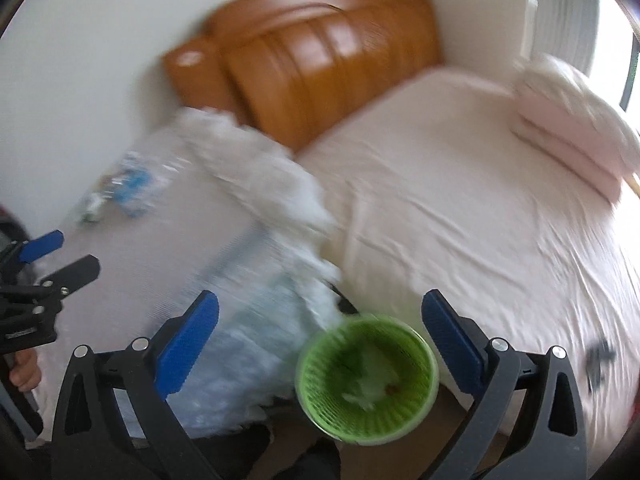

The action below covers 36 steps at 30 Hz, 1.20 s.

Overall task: Collect trash
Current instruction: 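Move both tools back over the remaining trash on the bed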

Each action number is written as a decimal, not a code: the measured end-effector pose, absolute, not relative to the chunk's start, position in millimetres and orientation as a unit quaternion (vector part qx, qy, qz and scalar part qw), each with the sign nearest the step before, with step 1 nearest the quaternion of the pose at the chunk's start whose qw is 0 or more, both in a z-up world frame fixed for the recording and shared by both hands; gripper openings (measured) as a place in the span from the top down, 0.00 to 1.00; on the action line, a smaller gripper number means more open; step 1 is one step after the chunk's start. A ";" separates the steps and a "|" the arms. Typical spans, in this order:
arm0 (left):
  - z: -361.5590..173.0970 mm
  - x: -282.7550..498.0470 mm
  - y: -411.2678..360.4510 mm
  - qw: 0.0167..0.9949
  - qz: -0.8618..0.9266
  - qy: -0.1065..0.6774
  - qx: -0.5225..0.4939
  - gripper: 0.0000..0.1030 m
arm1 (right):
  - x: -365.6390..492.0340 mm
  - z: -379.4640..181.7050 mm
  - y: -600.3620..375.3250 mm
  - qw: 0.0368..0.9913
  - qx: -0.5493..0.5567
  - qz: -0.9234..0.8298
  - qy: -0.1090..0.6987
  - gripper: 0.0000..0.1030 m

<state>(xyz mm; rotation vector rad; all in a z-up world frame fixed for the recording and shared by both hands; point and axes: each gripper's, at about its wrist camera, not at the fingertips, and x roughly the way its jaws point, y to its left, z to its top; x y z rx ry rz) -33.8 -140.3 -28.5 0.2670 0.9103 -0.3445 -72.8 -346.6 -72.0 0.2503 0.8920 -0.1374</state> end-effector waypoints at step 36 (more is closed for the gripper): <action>-98.5 137.0 65.8 0.866 -0.117 0.436 0.213 0.07 | 48.4 -78.5 -182.8 0.873 0.074 0.004 0.481 0.02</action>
